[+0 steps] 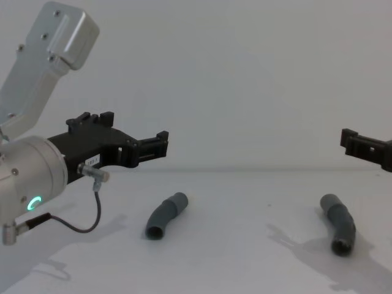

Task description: Use both hands to pick up one end of the pipe from the table, align the ends, and insert them.

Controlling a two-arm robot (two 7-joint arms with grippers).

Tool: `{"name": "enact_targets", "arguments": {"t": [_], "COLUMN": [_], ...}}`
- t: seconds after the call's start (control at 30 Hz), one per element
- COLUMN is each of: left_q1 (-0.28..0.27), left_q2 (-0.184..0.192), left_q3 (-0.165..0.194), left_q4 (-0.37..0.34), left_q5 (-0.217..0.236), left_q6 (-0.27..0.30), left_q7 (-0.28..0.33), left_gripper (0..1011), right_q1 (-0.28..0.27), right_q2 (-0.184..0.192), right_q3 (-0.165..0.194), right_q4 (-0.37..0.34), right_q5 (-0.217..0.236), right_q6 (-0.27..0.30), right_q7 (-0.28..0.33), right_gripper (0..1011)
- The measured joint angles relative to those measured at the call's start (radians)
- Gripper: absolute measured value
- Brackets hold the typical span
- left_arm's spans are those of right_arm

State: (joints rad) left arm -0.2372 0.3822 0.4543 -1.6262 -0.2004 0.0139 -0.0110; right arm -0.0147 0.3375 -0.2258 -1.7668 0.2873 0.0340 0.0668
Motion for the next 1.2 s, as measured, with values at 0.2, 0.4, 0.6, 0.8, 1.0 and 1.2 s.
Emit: {"name": "enact_targets", "arguments": {"t": [0.2, 0.4, 0.6, 0.8, 1.0, 1.2], "left_q1": [0.0, 0.0, 0.0, 0.0, 0.0, -0.012], "left_q2": [0.0, 0.0, 0.0, 0.0, 0.0, -0.009], "left_q3": [0.0, 0.0, 0.0, 0.0, 0.0, 0.0], "left_q4": [0.0, 0.0, 0.0, 0.0, 0.0, 0.003], "left_q5": [0.0, 0.0, 0.0, 0.0, 0.0, 0.001], "left_q6": [0.0, 0.0, 0.0, 0.0, 0.0, 0.018], "left_q7": [0.0, 0.0, 0.0, 0.0, 0.0, 0.001], "left_gripper": [1001, 1001, 1001, 1001, 1001, 1001], "right_q1": [0.0, 0.0, 0.0, 0.0, 0.0, 0.0], "right_q2": [0.0, 0.0, 0.0, 0.0, 0.0, 0.0], "right_q3": [0.0, 0.0, 0.0, 0.0, 0.0, 0.0], "right_q4": [0.0, 0.0, 0.0, 0.0, 0.0, 0.0], "right_q5": [0.0, 0.0, 0.0, 0.0, 0.0, 0.0], "right_q6": [0.0, 0.0, 0.0, 0.0, 0.0, 0.0], "right_q7": [0.0, 0.0, 0.0, 0.0, 0.0, 0.0], "right_gripper": [1002, 1002, 1001, 1002, 1002, 1002]}}
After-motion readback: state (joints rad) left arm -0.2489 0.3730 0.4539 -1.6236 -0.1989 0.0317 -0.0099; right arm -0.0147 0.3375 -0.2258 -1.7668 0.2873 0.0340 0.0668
